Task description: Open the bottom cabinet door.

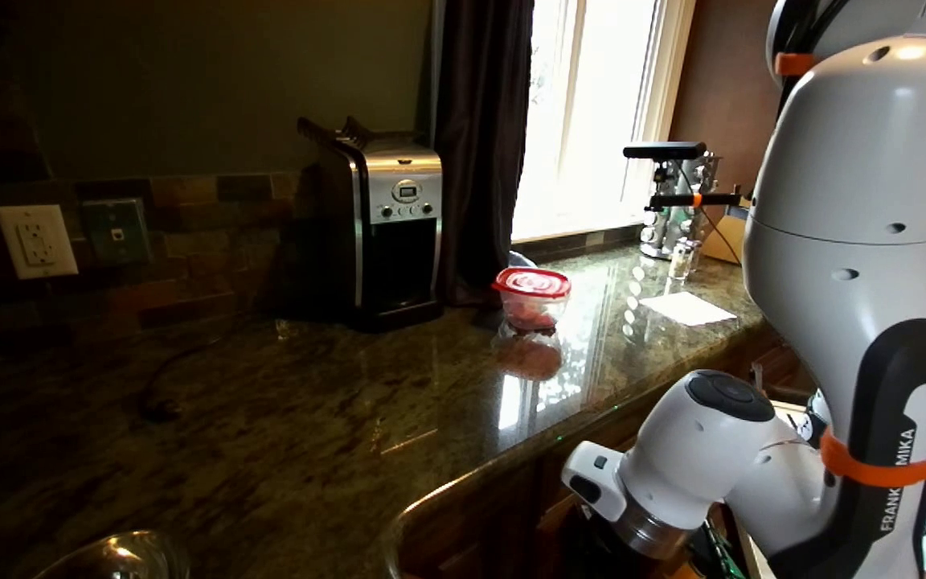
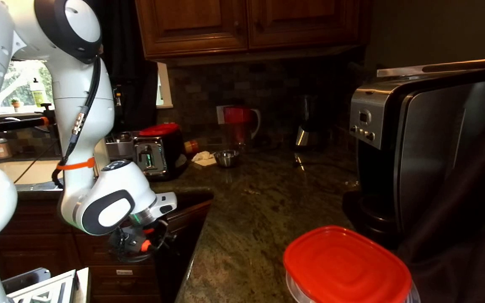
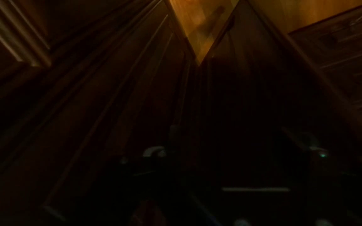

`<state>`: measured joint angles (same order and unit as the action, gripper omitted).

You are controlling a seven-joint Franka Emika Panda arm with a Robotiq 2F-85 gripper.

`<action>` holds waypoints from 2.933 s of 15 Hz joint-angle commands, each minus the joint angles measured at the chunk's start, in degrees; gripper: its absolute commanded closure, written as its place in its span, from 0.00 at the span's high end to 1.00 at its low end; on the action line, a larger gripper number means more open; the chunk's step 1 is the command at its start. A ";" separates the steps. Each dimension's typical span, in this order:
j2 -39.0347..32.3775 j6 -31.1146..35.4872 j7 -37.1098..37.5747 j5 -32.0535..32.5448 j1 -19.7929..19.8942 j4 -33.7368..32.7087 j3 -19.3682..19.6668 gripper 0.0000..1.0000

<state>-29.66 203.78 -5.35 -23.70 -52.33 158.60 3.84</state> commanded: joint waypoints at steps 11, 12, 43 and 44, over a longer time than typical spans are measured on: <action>8.98 -0.20 -2.93 -35.31 -20.25 0.41 6.86 1.00; 10.55 0.22 -3.55 -36.09 -22.27 1.21 7.07 1.00; 0.45 -18.98 8.59 -23.52 -22.17 -6.12 20.12 1.00; 0.16 -17.64 8.99 -24.18 -24.91 -5.62 22.43 1.00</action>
<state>-24.30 182.78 -1.30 -46.86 -69.35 152.54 20.46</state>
